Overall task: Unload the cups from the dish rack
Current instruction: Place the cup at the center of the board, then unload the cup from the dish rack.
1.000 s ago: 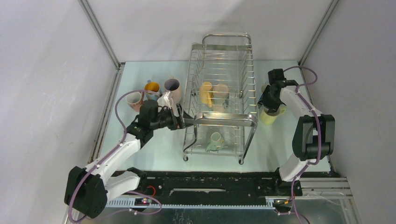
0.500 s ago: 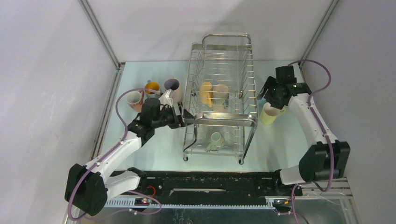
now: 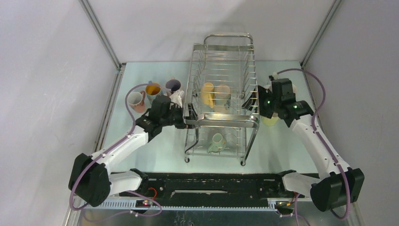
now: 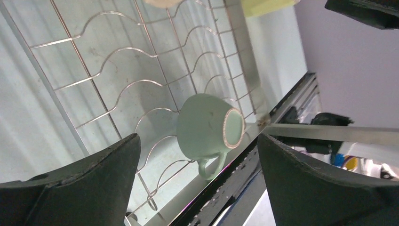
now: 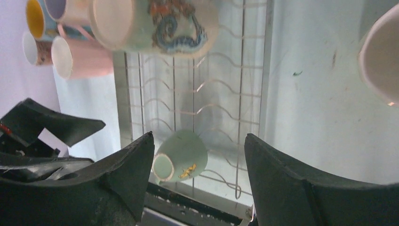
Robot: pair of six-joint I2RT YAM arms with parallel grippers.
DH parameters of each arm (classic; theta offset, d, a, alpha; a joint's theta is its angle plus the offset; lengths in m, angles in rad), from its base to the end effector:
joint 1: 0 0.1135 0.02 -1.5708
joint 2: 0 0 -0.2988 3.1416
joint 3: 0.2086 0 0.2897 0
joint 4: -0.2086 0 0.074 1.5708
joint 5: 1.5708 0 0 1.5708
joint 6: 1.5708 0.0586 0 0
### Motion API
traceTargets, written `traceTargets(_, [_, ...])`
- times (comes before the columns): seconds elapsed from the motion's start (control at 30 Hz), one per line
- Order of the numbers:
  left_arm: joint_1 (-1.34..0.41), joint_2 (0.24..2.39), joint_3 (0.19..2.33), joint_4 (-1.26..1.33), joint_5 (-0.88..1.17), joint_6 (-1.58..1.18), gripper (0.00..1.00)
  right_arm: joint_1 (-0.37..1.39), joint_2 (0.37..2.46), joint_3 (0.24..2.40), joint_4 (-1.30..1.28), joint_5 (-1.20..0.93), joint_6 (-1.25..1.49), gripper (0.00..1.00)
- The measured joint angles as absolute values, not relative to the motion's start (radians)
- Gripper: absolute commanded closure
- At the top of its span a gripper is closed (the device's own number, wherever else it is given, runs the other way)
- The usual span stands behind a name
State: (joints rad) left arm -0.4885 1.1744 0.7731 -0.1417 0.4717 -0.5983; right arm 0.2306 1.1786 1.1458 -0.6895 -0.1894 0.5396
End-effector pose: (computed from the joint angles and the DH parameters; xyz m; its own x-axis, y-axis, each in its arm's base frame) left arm 0.2498 -0.1629 0.2684 -0.8060 -0.1398 -0.5752 0.3723 0.6357 -0.6762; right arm 0.2795 0.0770 0.3533 -0.7381 0.3450 -0.5797 0.0201 0.8702 0.4923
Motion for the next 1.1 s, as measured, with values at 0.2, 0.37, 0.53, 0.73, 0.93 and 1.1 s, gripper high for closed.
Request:
traceTargets(0.2, [-0.575,1.222,0.777,-0.191,0.415,-0.531,0.00,0.258,1.147,1.044,-0.656,-0.224,0.572,0.25])
traceTargets(0.37, [-0.639,1.269,0.793,-0.197,0.366,-0.513,0.00,0.265,1.126,0.992,-0.615,-0.253,0.598,0.35])
traceTargets(0.53, [-0.695,1.307,0.794,-0.183,0.336,-0.505,0.00,0.292,1.120,0.947,-0.592,-0.276,0.619,0.41])
traceTargets(0.73, [-0.742,1.341,0.794,-0.133,0.308,-0.503,0.00,0.329,1.114,0.913,-0.579,-0.292,0.634,0.46])
traceTargets(0.93, [-0.807,1.351,0.794,-0.080,0.273,-0.492,0.00,0.362,1.112,0.879,-0.564,-0.295,0.644,0.47])
traceTargets(1.1, [-0.838,1.370,0.794,-0.067,0.230,-0.471,0.00,0.374,1.112,0.868,-0.555,-0.294,0.653,0.47])
